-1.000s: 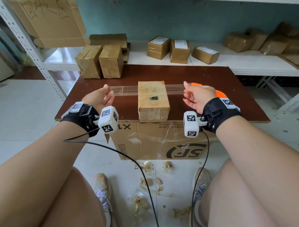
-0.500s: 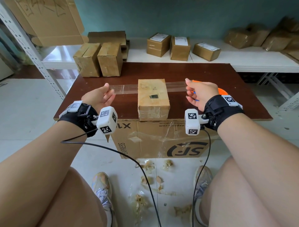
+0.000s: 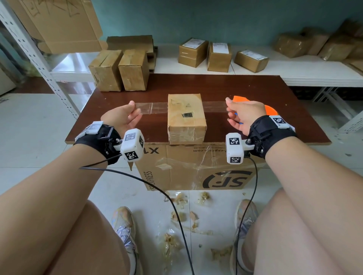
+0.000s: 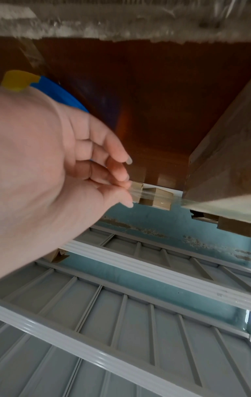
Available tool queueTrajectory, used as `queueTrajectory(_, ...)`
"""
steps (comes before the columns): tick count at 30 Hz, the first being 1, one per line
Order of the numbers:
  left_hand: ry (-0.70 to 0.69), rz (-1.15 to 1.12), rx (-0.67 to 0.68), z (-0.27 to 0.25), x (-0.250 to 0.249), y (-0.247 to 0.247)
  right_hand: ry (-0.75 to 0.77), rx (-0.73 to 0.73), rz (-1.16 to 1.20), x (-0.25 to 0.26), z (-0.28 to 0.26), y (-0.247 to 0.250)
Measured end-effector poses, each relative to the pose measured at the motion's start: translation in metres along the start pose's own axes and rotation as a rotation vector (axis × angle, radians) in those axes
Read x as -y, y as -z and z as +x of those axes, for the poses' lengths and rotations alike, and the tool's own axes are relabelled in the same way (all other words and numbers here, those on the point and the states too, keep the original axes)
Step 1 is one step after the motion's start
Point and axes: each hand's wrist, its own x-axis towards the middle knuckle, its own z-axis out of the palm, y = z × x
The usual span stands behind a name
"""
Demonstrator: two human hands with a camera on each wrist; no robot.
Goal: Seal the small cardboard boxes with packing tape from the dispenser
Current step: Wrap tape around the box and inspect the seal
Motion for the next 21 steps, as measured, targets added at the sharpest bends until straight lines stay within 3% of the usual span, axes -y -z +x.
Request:
queueTrajectory(8,-0.006,0.052,-0.036,0.005,0.008,-0.001,-0.002,0.031,-0.025,-0.014,0.005,-0.003)
queueTrajectory(14,0.111,0.141,0.047,0.006,0.009,0.000,-0.056,0.055,0.014,-0.017,0.011,-0.008)
queueTrajectory(21,0.085,0.192,-0.013,0.002,0.017,-0.006,-0.080,0.055,0.003,-0.020,0.013,-0.013)
